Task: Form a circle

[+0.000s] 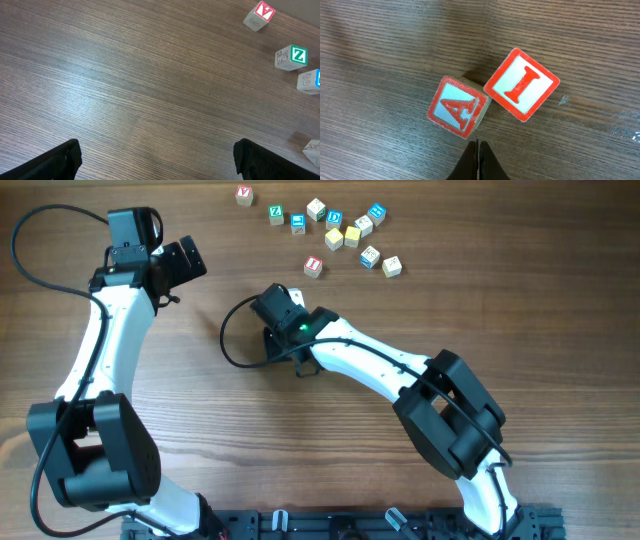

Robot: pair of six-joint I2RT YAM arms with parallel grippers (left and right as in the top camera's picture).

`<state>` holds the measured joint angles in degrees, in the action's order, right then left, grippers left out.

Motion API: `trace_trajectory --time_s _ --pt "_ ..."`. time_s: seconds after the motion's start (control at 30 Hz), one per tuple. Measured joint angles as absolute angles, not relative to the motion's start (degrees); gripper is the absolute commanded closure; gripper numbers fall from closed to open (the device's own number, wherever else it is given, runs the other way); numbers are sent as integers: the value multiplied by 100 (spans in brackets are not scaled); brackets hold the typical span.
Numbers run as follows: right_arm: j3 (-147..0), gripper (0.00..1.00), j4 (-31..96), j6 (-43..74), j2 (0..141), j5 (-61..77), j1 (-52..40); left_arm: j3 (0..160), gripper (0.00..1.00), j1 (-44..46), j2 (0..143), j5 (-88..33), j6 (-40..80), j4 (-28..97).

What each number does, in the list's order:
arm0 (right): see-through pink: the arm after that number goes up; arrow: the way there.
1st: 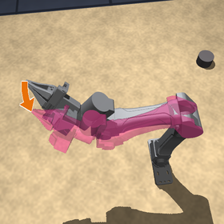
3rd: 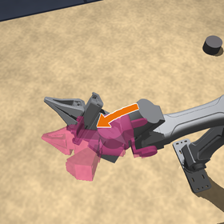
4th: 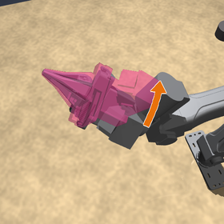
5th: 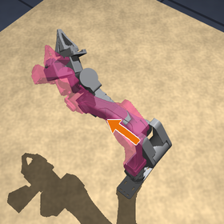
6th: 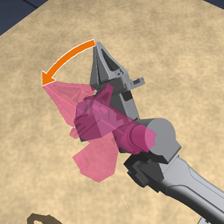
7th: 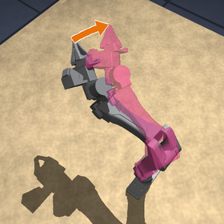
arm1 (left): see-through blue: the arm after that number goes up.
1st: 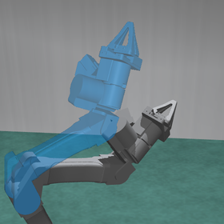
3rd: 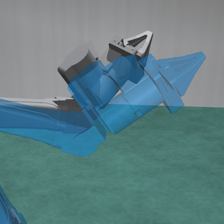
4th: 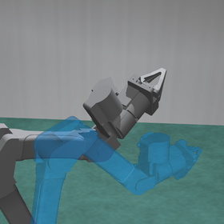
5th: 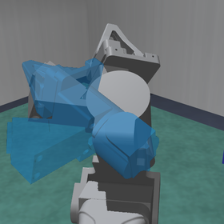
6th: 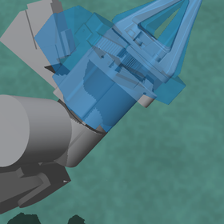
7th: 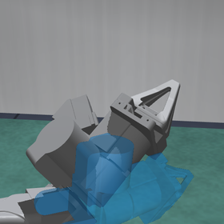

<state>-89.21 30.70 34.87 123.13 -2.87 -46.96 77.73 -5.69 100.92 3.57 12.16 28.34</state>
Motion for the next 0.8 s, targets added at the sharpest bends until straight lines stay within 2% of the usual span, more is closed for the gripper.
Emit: trace_trajectory --time_s 0.8 --pt "-8670 96 2641 3485 12317 -329 -4696 7773 0 -569 10092 355 1216 2834"
